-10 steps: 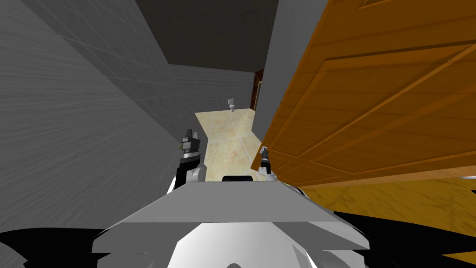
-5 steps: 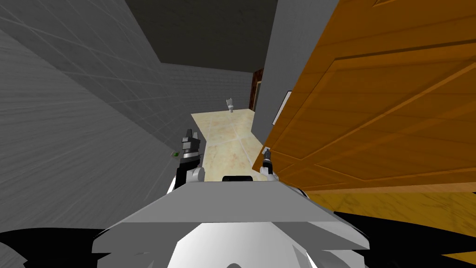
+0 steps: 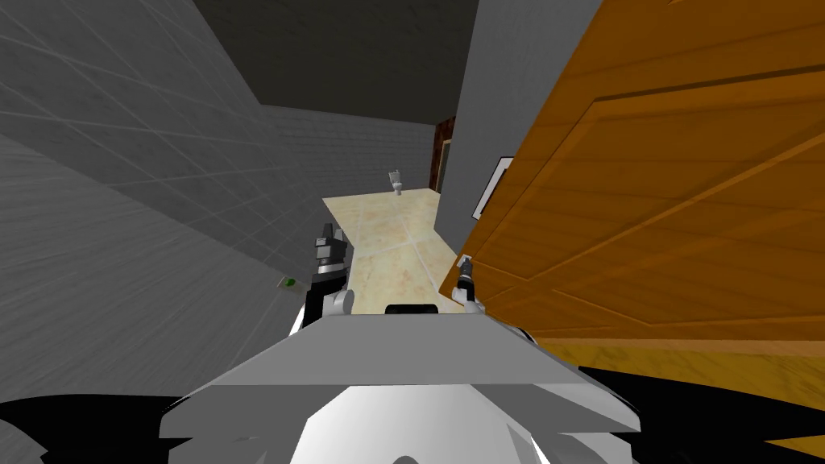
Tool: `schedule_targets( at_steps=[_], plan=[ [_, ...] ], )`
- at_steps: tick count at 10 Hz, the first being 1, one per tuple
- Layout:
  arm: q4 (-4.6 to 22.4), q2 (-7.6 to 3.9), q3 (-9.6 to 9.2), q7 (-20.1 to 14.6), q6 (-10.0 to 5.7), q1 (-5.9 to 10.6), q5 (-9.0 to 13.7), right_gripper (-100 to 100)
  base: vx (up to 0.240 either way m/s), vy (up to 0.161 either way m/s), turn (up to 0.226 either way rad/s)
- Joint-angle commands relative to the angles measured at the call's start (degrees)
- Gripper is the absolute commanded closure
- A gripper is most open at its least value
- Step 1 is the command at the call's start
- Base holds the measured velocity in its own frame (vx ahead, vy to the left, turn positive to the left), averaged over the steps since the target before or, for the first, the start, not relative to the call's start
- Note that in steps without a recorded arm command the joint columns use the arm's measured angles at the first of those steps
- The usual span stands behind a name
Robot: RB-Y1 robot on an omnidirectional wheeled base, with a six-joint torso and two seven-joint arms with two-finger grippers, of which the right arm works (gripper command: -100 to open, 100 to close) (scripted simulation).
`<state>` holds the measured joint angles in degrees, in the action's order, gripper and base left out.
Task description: Push the door open
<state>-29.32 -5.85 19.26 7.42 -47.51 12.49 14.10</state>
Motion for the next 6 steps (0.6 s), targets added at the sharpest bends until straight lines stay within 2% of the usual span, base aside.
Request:
schedule_targets(
  at_steps=[1,5,6],
  plan=[
    [1.6,-0.53,0.54,0.1,-0.96,0.76,0.4,100,0.161,-0.006,-0.035],
    [1.8,-1.17,3.05,1.1,-1.34,0.50,2.1,100,0.186,0.005,-0.043],
    [1.8,-1.17,3.05,1.1,-1.34,0.50,2.1,100,0.133,-0.015,-0.017]
  ],
)
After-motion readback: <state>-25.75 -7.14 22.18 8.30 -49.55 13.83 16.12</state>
